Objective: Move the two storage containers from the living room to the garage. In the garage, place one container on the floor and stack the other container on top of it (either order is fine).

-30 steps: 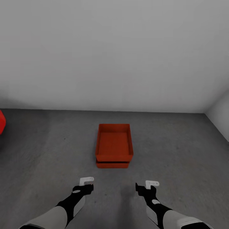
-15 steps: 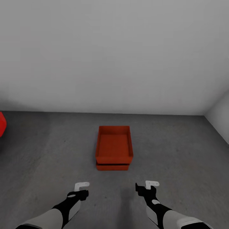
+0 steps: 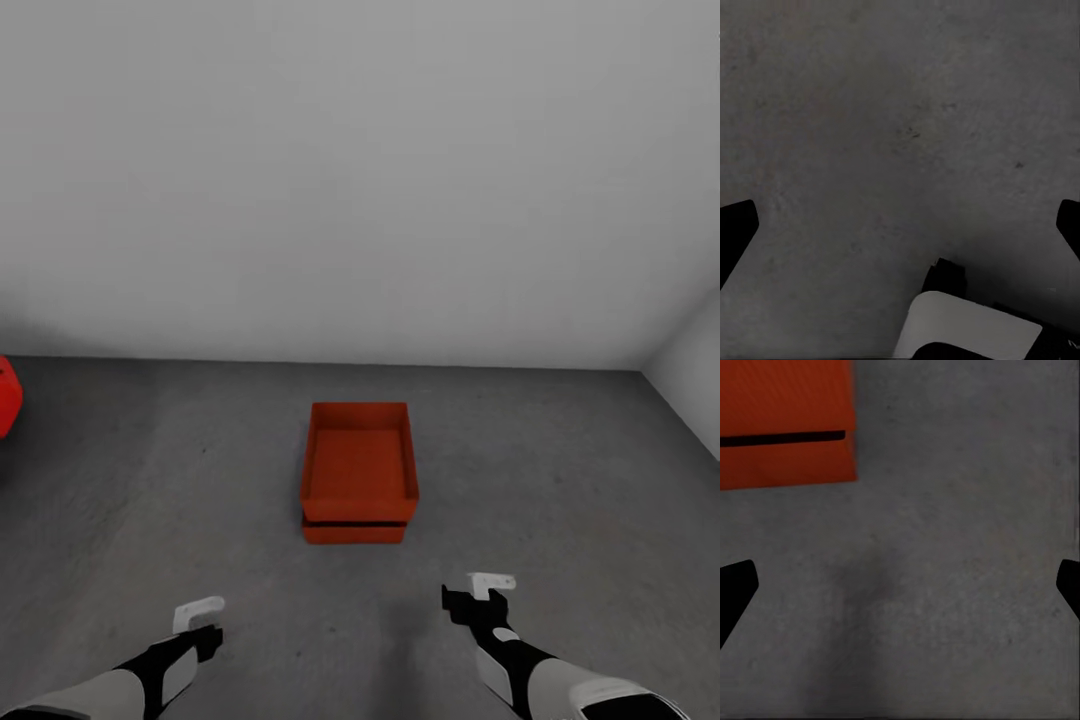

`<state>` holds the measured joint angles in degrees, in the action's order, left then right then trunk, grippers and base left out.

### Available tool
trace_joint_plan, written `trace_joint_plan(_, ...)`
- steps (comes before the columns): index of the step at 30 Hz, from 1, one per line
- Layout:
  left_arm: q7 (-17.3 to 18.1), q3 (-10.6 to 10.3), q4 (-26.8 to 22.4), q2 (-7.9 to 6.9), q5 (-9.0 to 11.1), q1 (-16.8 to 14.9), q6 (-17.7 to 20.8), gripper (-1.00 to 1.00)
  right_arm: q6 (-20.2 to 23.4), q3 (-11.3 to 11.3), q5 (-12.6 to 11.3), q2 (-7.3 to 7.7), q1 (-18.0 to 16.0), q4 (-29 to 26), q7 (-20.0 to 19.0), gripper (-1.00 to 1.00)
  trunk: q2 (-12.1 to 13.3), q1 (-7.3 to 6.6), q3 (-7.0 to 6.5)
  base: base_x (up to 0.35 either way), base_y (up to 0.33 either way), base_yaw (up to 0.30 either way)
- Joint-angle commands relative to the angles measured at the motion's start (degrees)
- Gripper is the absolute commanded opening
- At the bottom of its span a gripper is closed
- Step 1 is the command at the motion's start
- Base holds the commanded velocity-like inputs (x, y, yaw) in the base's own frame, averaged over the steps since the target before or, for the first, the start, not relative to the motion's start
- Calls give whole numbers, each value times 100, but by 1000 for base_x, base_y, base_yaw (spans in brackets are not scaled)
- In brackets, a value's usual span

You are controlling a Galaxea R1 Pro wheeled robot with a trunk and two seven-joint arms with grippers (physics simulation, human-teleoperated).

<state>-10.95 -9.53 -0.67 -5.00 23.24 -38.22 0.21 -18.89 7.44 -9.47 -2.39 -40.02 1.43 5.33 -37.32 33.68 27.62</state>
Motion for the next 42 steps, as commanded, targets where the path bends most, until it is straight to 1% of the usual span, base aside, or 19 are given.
trace_joint_plan(1,-14,-50,22,-32,123,10,10,100,21,54,-49,68,-13,28,8,100,-5,2,-4,0,0,0)
trace_joint_plan(6,-12,-52,57,-67,231,46,28,100,92,56,-47,214,4,46,-8,100,-5,2,-51,0,0,0)
trace_joint_plan(8,-12,-51,61,-68,241,47,29,100,100,56,-45,232,55,48,-7,100,-5,2,-69,0,0,0)
trace_joint_plan(10,-12,-51,64,-70,250,47,20,100,107,56,-45,248,200,49,-6,100,-5,2,-88,0,0,0)
trace_joint_plan(13,-12,-50,66,-71,256,56,10,100,111,56,-46,260,533,50,-6,100,-5,2,-116,0,0,0)
trace_joint_plan(18,-7,-49,66,-77,263,68,3,100,113,58,-42,263,899,51,-9,100,-5,2,-163,0,0,0)
trace_joint_plan(19,-5,-50,66,-78,261,99,4,100,121,63,-40,264,1060,51,-16,100,-5,2,-172,0,0,0)
trace_joint_plan(20,-6,-50,66,-79,261,120,4,100,130,65,-39,265,1108,51,-16,100,-5,2,-182,0,0,0)
trace_joint_plan(21,-5,-50,67,-76,260,284,1,100,277,70,-38,274,1288,51,-18,100,-5,2,-191,0,0,0)
trace_joint_plan(22,-4,-51,67,-75,260,342,0,100,350,71,-38,276,1328,51,-17,100,-5,2,-200,0,0,0)
trace_joint_plan(25,2,-54,66,-62,243,671,-8,100,846,73,-37,277,1562,51,6,100,-5,2,-228,0,0,0)
trace_joint_plan(27,3,-54,66,-56,240,794,-6,100,1018,73,-37,274,1706,51,0,100,-5,2,-247,0,0,0)
trace_joint_plan(28,4,-56,66,-49,237,915,5,100,1130,73,-37,266,1881,51,-10,100,-5,2,-257,0,0,0)
trace_joint_plan(29,7,-57,66,-41,232,1114,30,100,1220,76,-33,254,2161,51,-24,100,-5,2,-266,0,0,0)
trace_joint_plan(30,9,-60,66,-34,223,1251,43,100,1246,79,-31,244,2336,51,-30,100,-5,2,-275,0,0,0)
trace_joint_plan(32,12,-59,66,-23,214,1423,55,100,1231,79,-32,230,2533,51,-35,100,-5,2,-294,0,0,0)
trace_joint_plan(34,13,-59,67,-21,215,1536,63,100,1179,76,-38,222,2641,51,-38,100,-5,2,-313,0,0,0)
trace_joint_plan(39,14,-58,67,2,222,1637,84,100,1123,76,-44,209,2733,51,-38,100,-5,2,-359,0,0,0)
trace_joint_plan(42,14,-58,67,44,224,1669,90,100,1119,80,-44,206,2749,51,-40,100,-5,2,-387,0,0,0)
